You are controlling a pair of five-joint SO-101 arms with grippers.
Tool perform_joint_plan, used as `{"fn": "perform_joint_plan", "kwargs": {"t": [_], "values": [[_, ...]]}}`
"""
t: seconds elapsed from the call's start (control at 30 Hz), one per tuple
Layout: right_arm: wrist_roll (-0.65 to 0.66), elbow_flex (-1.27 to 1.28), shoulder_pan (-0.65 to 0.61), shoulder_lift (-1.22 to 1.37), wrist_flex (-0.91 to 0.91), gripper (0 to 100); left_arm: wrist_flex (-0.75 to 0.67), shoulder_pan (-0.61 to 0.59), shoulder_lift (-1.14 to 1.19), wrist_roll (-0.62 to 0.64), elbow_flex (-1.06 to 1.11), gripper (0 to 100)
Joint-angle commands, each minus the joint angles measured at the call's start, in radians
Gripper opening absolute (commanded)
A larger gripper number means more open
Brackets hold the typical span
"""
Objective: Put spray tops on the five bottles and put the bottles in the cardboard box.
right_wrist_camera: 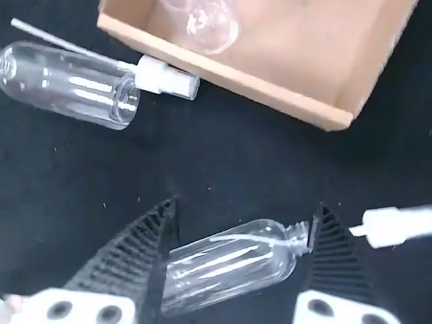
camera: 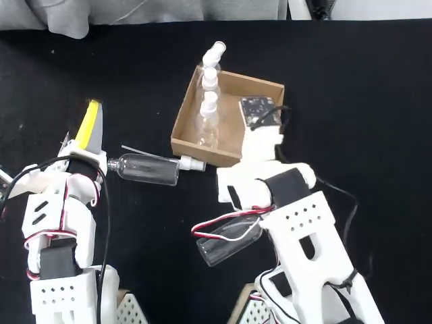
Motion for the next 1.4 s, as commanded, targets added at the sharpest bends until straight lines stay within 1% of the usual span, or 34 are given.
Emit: {"fn": "perform_joint_plan", "kwargs": {"t": [0.0, 0.23, 0.33, 0.5, 0.73, 1.17, 1.37], "values": [[-0.092, 0.002, -0.014, -0.047, 0.006, 25.9, -0.026, -0.010, -0.011, 0.005, -0.005, 27], [-0.226, 0.093, -0.132, -0.047, 0.009, 25.9, -0.026, -0.010, -0.011, 0.005, -0.004, 27], [-0.308, 0.117, -0.186, -0.047, 0.009, 25.9, -0.026, -0.010, -0.011, 0.005, -0.004, 27], [-0.408, 0.159, -0.238, -0.047, 0.006, 25.9, -0.026, -0.010, -0.011, 0.005, -0.004, 27], [-0.417, 0.240, -0.242, -0.039, 0.000, 25.5, -0.026, -0.010, -0.011, 0.005, -0.004, 27], [-0.414, 0.406, -0.236, -0.038, -0.175, 25.5, -0.026, -0.010, -0.011, 0.005, -0.004, 27], [-0.419, 0.516, -0.235, -0.038, -0.287, 25.4, -0.026, -0.010, -0.011, 0.005, -0.004, 27]]}}
